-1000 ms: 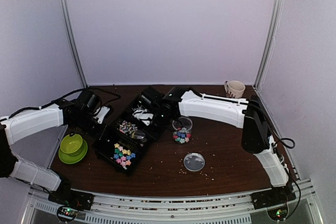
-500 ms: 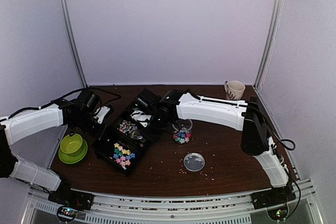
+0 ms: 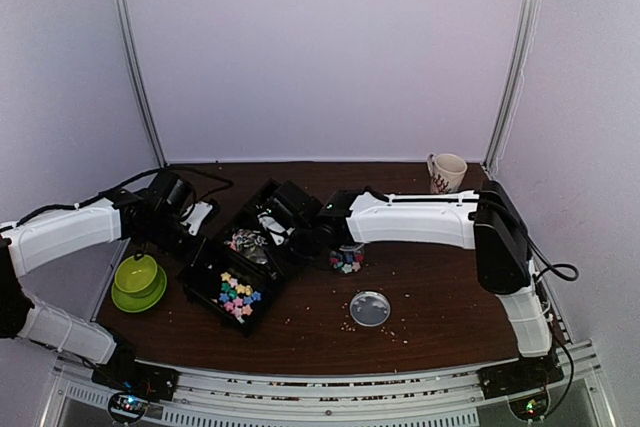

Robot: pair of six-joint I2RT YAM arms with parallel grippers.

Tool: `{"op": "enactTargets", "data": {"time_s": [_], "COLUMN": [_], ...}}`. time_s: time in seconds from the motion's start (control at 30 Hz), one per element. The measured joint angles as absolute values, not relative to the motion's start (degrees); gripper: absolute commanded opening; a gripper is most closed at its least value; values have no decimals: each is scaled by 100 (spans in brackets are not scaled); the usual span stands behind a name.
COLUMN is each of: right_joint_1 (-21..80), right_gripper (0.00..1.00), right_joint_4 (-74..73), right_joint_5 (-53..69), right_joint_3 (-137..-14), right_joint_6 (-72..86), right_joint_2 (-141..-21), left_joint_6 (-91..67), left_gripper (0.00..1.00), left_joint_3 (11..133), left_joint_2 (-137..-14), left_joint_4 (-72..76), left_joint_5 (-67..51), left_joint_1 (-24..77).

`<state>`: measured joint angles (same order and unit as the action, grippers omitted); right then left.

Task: Pack the candies
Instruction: Scoop the fake candies from the plate.

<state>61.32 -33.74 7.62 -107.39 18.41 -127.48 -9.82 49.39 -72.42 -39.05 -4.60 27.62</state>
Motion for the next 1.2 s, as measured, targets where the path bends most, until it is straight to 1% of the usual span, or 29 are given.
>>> {"op": "enactTargets", "data": {"time_s": [0.17, 0.43, 0.57, 0.67, 0.93, 1.2], "right_joint_1": [6152, 6176, 6217, 6263, 6053, 6036], "right_gripper": [0, 0, 0, 0, 0, 0], "right_joint_4": [-3076, -3068, -3065, -3057, -2558, -2344], "right_joint_5": [526, 423, 148, 16, 974, 1253], "right_joint_3": [-10639, -10639, -10630, -10617, -10289, -9931], "right_joint_6": [1785, 1437, 1076, 1094, 1822, 2353], "right_joint_2": [-12742, -12742, -12742, -12744, -12584, -12405], "left_joint_6": [-998, -1000, -1011, -1041, -1087, -1125], "left_gripper": [0, 0, 0, 0, 0, 0], "left_joint_3": [4923, 4921, 4921, 4923, 4895, 4825], "left_joint_2": [-7242, -7242, -7240, -7201, -6785, -6740], "left_joint_4": [-3924, -3922, -3913, -3924, -4064, -4053], "left_joint_5": [-786, -797, -744, -646, -381, -510], "left_joint_1": [2840, 2838, 2845, 2888, 2945, 2947]}}
